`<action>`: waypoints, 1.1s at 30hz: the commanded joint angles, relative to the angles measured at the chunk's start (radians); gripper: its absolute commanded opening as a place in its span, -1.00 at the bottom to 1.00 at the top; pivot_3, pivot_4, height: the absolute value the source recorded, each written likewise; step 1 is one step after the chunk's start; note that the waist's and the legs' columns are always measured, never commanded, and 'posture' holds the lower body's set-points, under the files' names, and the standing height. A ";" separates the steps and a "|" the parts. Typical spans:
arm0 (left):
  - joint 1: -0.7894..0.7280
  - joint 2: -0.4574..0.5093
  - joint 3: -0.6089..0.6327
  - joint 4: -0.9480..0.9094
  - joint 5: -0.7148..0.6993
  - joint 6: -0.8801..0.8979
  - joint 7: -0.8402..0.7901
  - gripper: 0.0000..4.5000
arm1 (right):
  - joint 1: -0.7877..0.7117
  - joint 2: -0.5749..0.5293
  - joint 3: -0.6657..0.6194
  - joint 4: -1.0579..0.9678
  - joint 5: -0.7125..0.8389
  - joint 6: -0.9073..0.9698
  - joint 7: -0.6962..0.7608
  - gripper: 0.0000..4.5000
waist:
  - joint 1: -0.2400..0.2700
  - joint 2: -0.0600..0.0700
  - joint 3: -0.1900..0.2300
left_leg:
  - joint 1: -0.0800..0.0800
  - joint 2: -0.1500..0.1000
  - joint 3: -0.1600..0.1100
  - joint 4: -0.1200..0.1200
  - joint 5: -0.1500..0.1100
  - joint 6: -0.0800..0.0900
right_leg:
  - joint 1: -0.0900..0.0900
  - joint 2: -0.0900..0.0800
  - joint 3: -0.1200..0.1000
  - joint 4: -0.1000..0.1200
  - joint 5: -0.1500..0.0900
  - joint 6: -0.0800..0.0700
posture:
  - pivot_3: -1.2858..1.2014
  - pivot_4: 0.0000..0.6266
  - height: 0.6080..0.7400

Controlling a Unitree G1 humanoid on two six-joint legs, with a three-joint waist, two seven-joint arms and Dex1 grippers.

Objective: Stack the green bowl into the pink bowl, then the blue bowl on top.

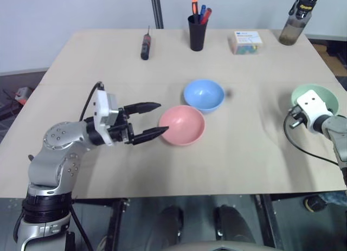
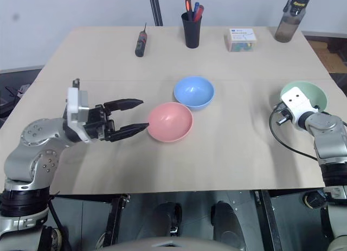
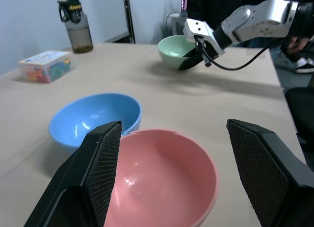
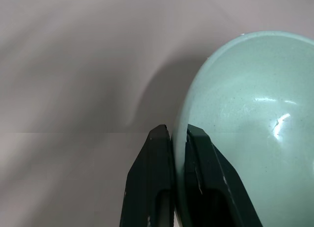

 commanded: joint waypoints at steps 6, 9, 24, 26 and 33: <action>0.024 0.055 0.100 0.076 -0.070 -0.004 -0.063 0.97 | -0.070 0.187 0.194 -0.573 0.220 0.237 0.035 -1.00 | -0.008 0.000 0.000 | 0.001 0.002 0.000 0.000 0.000 0.000 | 0.000 0.001 0.000 0.001 0.000 0.000 | 0.03 -0.52 1.00; 0.013 0.069 0.111 0.114 -0.073 0.003 -0.063 0.97 | -0.132 0.269 0.324 -0.531 0.162 0.232 0.014 -1.00 | 0.006 -0.002 -0.001 | 0.002 -0.001 -0.001 0.000 0.000 0.000 | 0.001 0.000 -0.001 0.001 0.000 0.000 | 0.03 -0.52 1.00; 0.062 0.070 0.127 0.076 -0.094 0.015 -0.037 1.00 | -0.233 0.396 0.234 -0.497 0.328 0.272 0.067 0.89 | 0.000 -0.002 -0.001 | -0.001 -0.002 -0.003 0.000 0.000 -0.001 | -0.001 -0.001 -0.002 0.000 0.000 0.000 | 0.03 -0.52 1.00; 0.064 0.065 0.120 0.064 -0.098 0.021 -0.028 1.00 | -0.260 0.397 0.139 -0.503 0.403 0.307 0.057 0.89 | 0.001 -0.002 -0.001 | -0.002 -0.002 -0.003 0.000 0.000 -0.001 | -0.002 -0.001 -0.003 0.000 0.000 0.000 | 0.03 -0.52 1.00; 0.041 0.060 0.106 0.070 -0.099 0.028 -0.022 1.00 | -0.313 0.153 0.232 -0.089 0.015 -0.169 0.093 0.89 | 0.002 -0.002 -0.001 | -0.001 -0.005 -0.002 0.000 0.000 0.000 | 0.000 -0.002 -0.002 -0.001 0.000 0.000 | 0.03 -0.52 1.00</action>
